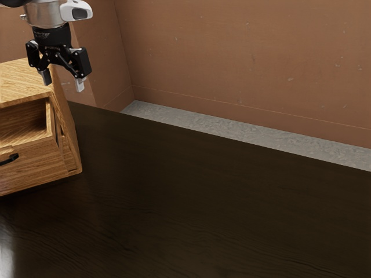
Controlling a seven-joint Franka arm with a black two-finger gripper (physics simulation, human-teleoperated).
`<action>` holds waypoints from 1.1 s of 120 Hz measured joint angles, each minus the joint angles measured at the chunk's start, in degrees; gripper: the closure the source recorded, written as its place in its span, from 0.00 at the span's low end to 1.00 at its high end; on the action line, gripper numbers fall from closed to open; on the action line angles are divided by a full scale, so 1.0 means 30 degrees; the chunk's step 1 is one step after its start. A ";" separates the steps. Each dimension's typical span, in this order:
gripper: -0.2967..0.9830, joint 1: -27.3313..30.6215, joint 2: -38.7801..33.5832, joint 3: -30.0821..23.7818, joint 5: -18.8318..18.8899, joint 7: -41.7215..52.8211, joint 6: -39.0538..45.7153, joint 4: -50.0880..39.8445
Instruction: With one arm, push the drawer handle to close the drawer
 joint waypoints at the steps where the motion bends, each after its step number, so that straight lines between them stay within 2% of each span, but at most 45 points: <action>1: 0.23 0.0002 -0.0003 0.0000 -0.0002 -0.0002 0.0000 0.0000; 21: 0.23 0.0063 0.0069 -0.0020 -0.0094 -0.0043 -0.0107 0.0354; 33: 0.23 -0.0254 0.0513 -0.0378 -0.0079 -0.0080 -0.1576 0.6148; 42: 0.23 -0.0586 0.0494 -0.1389 -0.0050 -0.0116 -0.2530 0.8070; 82: 0.23 -0.0377 0.0304 -0.1723 -0.0015 -0.0227 -0.4696 0.8499; 89: 0.23 -0.0030 -0.1513 -0.1752 -0.0056 -0.0241 -0.4789 0.6152; 97: 0.23 0.0502 -0.4916 -0.1823 -0.0181 -0.0254 -0.4534 0.0931; 107: 0.23 0.2348 -0.8720 -0.1967 -0.0482 -0.0275 -0.3666 -0.4512; 118: 0.23 0.3893 -1.1236 -0.1859 -0.0889 -0.0331 -0.2682 -0.8190; 132: 0.23 0.4831 -1.3424 -0.1458 -0.1169 -0.0464 -0.1669 -1.1129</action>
